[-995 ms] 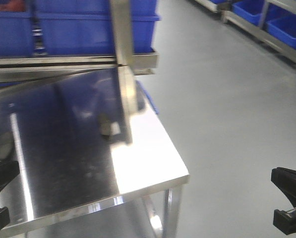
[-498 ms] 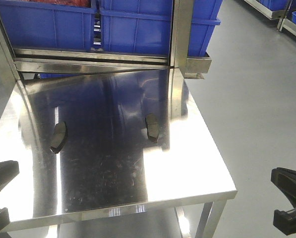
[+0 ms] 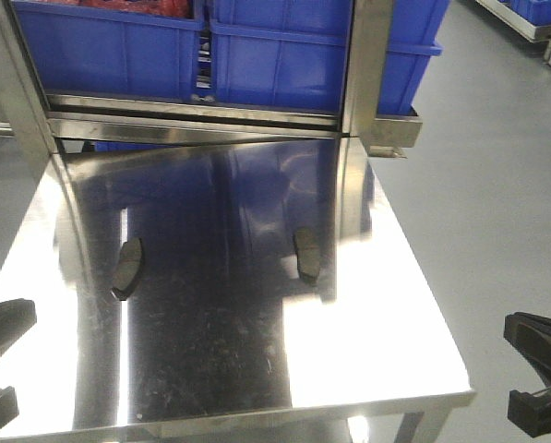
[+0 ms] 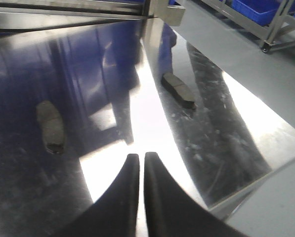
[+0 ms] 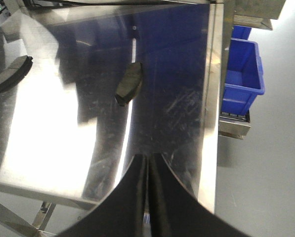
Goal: Move and align brake pads A on conveyor
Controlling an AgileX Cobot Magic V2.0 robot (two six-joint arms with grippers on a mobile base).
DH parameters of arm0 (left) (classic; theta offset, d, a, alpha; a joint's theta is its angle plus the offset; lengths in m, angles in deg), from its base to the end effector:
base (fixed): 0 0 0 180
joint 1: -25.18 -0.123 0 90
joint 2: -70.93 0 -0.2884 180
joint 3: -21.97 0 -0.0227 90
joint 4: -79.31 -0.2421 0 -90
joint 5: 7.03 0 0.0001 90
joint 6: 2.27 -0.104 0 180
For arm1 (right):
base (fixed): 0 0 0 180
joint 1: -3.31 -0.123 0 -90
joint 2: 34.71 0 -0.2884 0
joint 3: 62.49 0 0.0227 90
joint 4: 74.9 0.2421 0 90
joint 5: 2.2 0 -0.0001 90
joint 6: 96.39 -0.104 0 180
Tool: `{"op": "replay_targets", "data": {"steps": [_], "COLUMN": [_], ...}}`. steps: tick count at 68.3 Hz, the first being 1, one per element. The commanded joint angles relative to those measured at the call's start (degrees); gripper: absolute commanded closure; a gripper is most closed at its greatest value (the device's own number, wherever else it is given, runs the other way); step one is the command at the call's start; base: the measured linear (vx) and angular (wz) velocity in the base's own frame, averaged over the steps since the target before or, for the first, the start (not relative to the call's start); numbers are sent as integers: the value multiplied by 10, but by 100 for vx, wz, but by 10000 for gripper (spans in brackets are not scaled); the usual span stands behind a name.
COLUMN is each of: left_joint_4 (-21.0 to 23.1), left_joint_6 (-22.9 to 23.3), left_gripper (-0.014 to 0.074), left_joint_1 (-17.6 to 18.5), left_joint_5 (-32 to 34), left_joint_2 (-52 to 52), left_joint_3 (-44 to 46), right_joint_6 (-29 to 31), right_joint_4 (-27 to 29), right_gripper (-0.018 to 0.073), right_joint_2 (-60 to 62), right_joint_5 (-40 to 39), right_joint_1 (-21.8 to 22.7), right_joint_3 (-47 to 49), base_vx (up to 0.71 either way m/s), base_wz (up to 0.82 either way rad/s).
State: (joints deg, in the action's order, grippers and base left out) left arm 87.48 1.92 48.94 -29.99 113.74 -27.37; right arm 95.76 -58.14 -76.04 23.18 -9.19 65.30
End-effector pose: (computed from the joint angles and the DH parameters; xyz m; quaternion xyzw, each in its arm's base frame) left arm 0.1124 -0.0558 0.2888 0.1032 0.8364 -0.1861 0.5051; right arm 0.1120 0.0380 0.2727 -0.1021 0.8499 0.1222 0.5023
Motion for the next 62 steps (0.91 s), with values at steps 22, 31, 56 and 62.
{"op": "replay_targets", "data": {"steps": [22, 31, 56, 62], "left_joint_4": [3, 3, 3, 3], "left_joint_6": [-1, -1, -1, -1], "left_gripper": [603, 603, 603, 603], "left_joint_1": [3, 3, 3, 3], "left_joint_5": [40, 40, 40, 40], "left_joint_2": [0, 0, 0, 0], "left_joint_3": [14, 14, 14, 14], "right_joint_6": [6, 6, 6, 6], "right_joint_4": [3, 3, 3, 3], "right_gripper": [568, 568, 568, 568], "right_joint_2": [-4, -4, -4, -4], "right_joint_5": [-34, -35, -35, -35], "right_joint_1": [-1, -1, -1, -1], "right_joint_3": [15, 15, 15, 15], "base_vx": [12, 14, 12, 1], "base_wz": [17, 8, 4, -2]}}
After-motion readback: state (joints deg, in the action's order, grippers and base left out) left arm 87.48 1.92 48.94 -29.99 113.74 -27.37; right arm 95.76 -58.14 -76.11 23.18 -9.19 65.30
